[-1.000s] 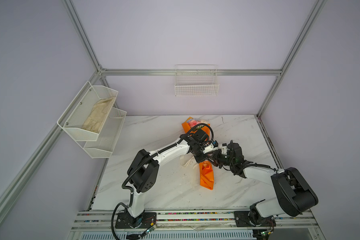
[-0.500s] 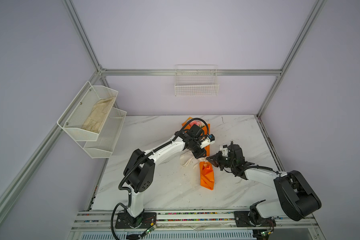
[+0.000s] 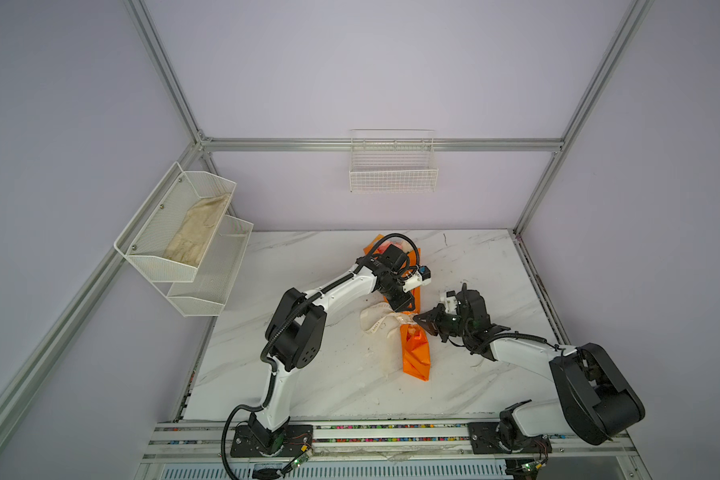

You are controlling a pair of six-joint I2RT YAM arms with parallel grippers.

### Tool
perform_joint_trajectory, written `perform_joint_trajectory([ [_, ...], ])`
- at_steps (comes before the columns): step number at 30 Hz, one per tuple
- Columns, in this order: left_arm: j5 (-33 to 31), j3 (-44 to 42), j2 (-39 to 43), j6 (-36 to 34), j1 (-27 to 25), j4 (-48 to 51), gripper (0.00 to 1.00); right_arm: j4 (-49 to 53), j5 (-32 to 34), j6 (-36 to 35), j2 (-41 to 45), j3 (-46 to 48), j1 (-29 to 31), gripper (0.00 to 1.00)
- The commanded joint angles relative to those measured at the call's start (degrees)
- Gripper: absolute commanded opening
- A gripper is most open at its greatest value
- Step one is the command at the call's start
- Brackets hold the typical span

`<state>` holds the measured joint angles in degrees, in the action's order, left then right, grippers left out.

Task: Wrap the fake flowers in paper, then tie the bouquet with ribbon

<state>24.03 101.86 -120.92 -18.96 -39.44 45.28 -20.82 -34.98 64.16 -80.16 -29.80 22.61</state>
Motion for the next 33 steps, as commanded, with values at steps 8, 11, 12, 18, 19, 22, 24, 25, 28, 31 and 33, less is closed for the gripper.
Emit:
perform_joint_trajectory([
  [8,3.4,7.8,-1.9,-5.6,-0.5,8.4,0.30,-1.9,1.0,1.1,1.1,1.8,0.2,0.04],
  [11,2.9,8.5,-2.6,-5.9,-0.5,8.9,0.31,-3.5,1.1,1.9,1.2,2.2,0.2,0.04],
  [12,2.8,8.8,-2.9,-5.9,-0.6,8.9,0.32,-3.7,0.9,2.0,1.1,2.1,0.2,0.04],
  [18,1.5,10.7,-4.8,-7.4,-1.5,10.6,0.33,-3.8,0.4,1.9,2.7,2.1,0.2,0.04],
  [19,1.3,10.9,-5.2,-7.6,-1.6,11.0,0.32,-3.8,0.4,1.9,2.9,2.0,0.2,0.04],
  [22,0.1,11.4,-6.0,-8.4,-1.9,12.3,0.31,-4.4,0.9,2.3,3.4,2.2,0.2,0.04],
  [24,-0.2,11.7,-6.2,-8.5,-1.9,12.8,0.32,-4.8,1.2,2.6,3.8,2.5,0.2,0.04],
  [25,-0.1,11.7,-6.3,-8.5,-2.0,13.0,0.33,-5.1,1.5,2.8,3.9,2.6,0.2,0.05],
  [28,0.9,11.9,-6.4,-8.7,-1.9,13.2,0.35,-5.7,1.5,3.0,3.8,2.7,0.2,0.05],
  [31,3.0,12.4,-6.3,-8.4,-2.0,13.4,0.36,-5.1,1.1,2.4,3.1,2.8,0.2,0.05],
  [33,4.5,12.8,-6.1,-8.1,-1.9,13.4,0.36,-4.2,1.0,1.8,3.0,3.0,0.2,0.05],
])
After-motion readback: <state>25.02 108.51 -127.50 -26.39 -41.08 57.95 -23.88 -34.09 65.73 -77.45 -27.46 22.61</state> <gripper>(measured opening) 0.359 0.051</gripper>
